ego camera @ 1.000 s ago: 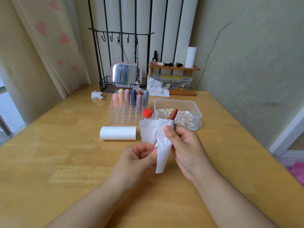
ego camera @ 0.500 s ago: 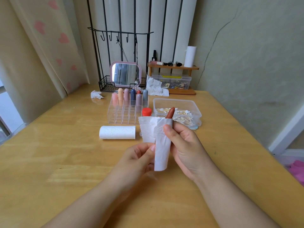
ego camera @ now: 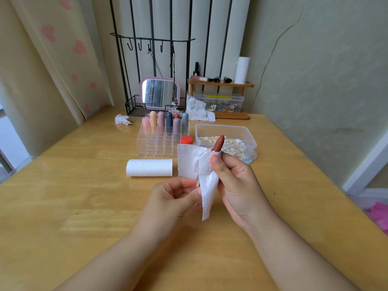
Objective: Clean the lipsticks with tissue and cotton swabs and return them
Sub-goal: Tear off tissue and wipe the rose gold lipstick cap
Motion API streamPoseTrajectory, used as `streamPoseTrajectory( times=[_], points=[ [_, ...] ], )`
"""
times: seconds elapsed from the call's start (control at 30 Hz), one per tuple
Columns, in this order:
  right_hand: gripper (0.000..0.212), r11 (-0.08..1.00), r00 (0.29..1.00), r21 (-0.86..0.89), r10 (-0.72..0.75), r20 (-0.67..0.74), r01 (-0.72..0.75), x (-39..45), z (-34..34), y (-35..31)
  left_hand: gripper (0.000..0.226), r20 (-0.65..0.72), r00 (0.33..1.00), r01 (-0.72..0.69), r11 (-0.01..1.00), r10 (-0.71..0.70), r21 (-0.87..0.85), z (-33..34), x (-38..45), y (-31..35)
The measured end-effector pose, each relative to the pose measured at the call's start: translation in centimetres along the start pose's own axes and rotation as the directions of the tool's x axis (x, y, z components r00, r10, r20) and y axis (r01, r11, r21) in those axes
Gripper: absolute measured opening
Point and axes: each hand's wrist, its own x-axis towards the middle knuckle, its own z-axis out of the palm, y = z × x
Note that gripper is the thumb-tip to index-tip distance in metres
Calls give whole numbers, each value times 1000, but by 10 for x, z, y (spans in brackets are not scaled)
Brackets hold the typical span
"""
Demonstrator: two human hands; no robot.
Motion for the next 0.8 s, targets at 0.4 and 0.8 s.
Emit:
streamPoseTrajectory(
  times=[0.4, 0.8],
  points=[
    [19, 1000, 998, -5, 12, -60, -12, 0, -1, -4, 39, 90, 995, 28, 999, -31, 34, -4, 3, -4],
    [21, 999, 994, -40, 29, -104, -34, 2, -6, -4, 45, 171, 981, 97, 995, -93, -13, -3, 1, -3]
  ],
)
